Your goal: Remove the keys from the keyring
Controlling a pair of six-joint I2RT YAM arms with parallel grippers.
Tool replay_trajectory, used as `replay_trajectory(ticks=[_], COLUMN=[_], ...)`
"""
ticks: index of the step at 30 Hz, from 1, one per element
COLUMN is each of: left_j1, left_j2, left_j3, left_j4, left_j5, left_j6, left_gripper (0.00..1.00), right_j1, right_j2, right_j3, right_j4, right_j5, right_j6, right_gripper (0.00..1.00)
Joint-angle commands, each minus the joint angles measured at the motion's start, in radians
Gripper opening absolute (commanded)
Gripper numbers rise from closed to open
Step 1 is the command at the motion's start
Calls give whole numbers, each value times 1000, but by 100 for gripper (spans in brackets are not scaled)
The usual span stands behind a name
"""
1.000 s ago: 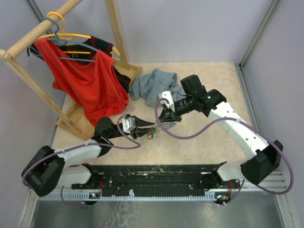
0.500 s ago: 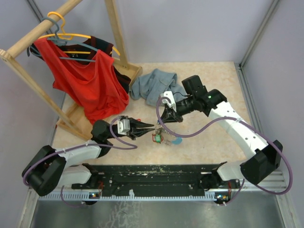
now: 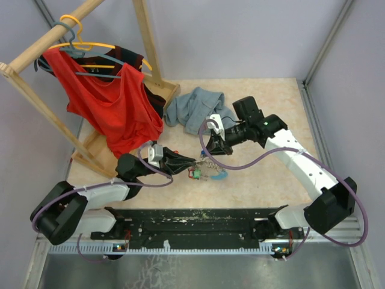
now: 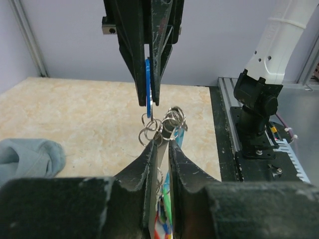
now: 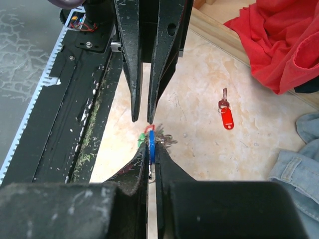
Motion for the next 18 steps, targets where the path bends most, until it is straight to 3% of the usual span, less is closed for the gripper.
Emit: replay_trajectory(ticks=[1,5,18], left_j1=[3,3,3], left_j2=[26,16,-5], left_j3=[-28,-61,60], left_j4=[103,133,-121], left_j5=[-58,-88,33], left_j6=[-187,-198,142], left_gripper=[19,21,27], right_j1=[-23,-35,-36], right_j2=[-38,-36,-27], right_j3=[1,-3,8], right_j4=[77,78,0], right_j5=[-75,-96,-144], right_j6=[32,36,-58], right_gripper=[0,0,0])
